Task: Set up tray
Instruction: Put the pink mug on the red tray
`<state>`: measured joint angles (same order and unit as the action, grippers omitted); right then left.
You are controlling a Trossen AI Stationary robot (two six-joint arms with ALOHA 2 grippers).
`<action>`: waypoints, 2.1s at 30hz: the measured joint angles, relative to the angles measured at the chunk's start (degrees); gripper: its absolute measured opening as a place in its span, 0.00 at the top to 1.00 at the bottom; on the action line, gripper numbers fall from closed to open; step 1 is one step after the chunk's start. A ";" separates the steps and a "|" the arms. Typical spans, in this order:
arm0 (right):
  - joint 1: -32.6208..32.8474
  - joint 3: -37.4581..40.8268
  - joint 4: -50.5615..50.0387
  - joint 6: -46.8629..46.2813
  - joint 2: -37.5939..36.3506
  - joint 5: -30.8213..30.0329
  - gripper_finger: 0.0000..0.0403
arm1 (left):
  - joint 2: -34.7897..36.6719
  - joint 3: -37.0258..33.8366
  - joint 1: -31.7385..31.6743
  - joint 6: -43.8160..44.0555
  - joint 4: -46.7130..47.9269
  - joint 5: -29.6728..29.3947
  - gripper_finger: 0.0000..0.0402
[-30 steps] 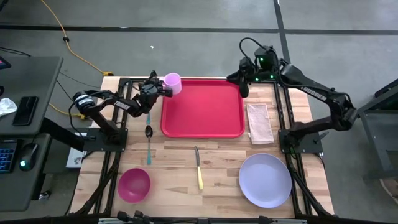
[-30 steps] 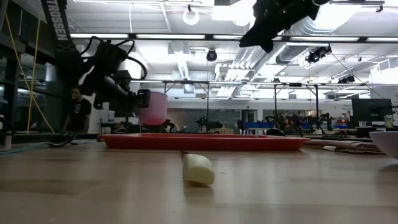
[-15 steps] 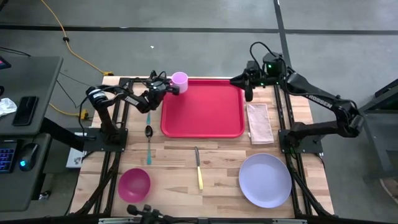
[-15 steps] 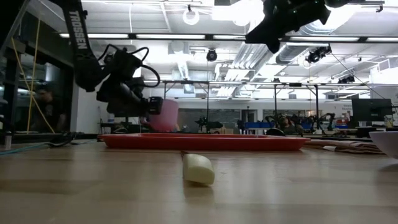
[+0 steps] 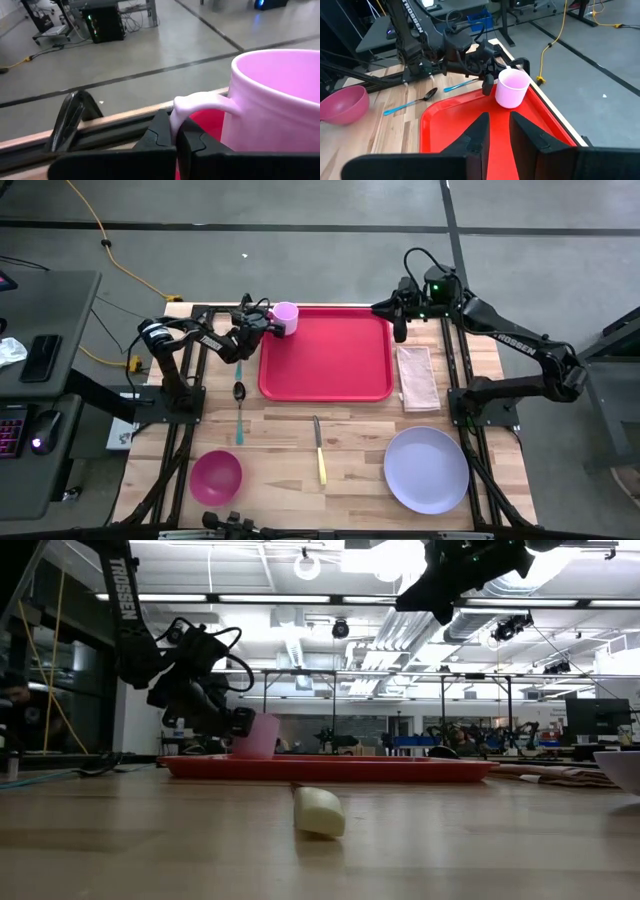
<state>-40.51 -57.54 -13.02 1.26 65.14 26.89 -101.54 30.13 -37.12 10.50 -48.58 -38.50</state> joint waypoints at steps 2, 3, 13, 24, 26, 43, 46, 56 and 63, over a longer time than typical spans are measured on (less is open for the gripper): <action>0.00 0.00 0.00 0.00 0.00 0.00 0.87 | 0.02 0.02 0.00 0.25 0.29 0.01 0.95; 0.00 0.00 0.00 0.00 0.00 0.02 0.87 | 0.02 0.02 0.00 0.39 0.35 0.01 0.95; 0.00 0.00 0.00 -0.91 0.00 0.02 0.87 | 0.02 0.02 0.00 0.28 0.79 0.73 0.86; 0.00 0.00 -0.02 -1.05 0.04 0.02 0.87 | 0.02 0.02 0.02 0.30 2.09 2.21 0.84; 0.00 0.00 -0.02 -1.05 0.04 0.02 0.87 | 0.02 0.01 0.02 0.35 3.01 2.00 0.84; 0.00 0.00 -0.25 -1.34 0.04 0.04 0.87 | 0.11 0.02 0.02 0.28 3.17 1.63 0.84; 0.00 0.00 -0.79 -1.38 0.04 0.04 0.87 | 0.11 0.02 0.02 0.28 3.23 1.64 0.84; 0.00 0.00 -1.31 -1.38 0.07 0.04 0.88 | 0.11 0.02 0.02 -1.63 3.15 1.64 0.84; 0.00 0.00 -1.33 -1.38 0.07 0.04 0.88 | 0.11 0.02 0.04 -1.66 3.22 0.70 0.84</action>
<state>-40.51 -57.54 -14.35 -0.12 65.21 26.94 -101.43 30.15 -37.08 8.84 -45.36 -37.80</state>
